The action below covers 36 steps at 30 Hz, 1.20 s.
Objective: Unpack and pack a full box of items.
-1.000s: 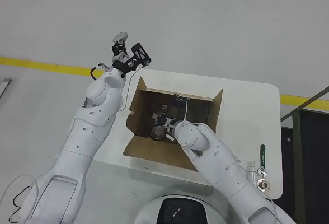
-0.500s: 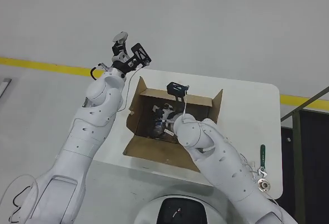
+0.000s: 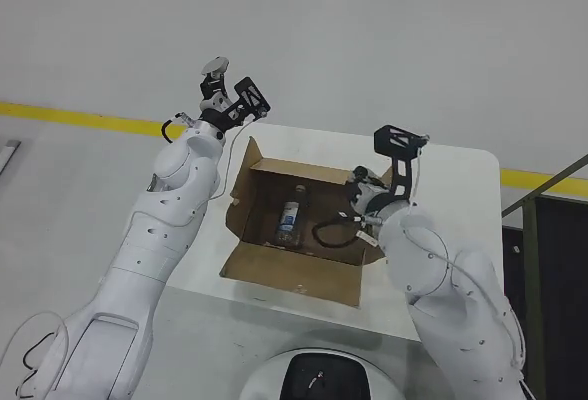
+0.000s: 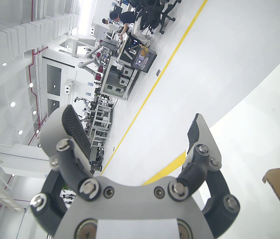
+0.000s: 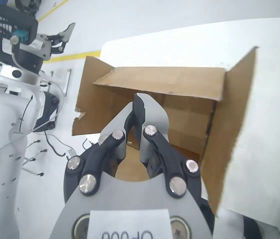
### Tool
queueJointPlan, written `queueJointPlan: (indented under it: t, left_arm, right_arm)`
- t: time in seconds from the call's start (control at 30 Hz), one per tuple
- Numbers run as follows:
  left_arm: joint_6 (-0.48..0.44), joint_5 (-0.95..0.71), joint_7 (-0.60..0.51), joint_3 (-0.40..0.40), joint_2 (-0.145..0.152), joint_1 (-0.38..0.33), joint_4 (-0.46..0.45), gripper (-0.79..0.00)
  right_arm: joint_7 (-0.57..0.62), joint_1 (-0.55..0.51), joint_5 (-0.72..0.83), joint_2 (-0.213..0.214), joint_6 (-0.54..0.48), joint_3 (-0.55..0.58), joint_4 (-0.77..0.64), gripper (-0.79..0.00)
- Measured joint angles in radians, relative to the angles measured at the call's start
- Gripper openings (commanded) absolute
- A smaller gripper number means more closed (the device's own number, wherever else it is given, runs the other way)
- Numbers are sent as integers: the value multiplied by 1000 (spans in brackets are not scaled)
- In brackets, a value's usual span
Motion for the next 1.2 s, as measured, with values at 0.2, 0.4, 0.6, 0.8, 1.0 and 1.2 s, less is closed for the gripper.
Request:
queueJointPlan:
  t: [0.2,0.4,0.6,0.8,1.0,1.2]
  left_arm:
    - [0,0,0,0,0,0,0,0]
    - [0,0,0,0,0,0,0,0]
    - [0,0,0,0,0,0,0,0]
    - [0,0,0,0,0,0,0,0]
    - [0,0,0,0,0,0,0,0]
    - [0,0,0,0,0,0,0,0]
  right_arm:
    - [95,-140,-134,14,-90,156,-140,-785]
    - [100,-150,-137,13,-94,174,-149,-785]
    - [99,-151,-138,13,-94,175,-149,-785]
    - [159,-256,-243,28,-155,265,-163,-785]
    - [365,-367,-410,42,-362,419,-249,-785]
    - [411,-487,-394,46,-503,495,-255,-785]
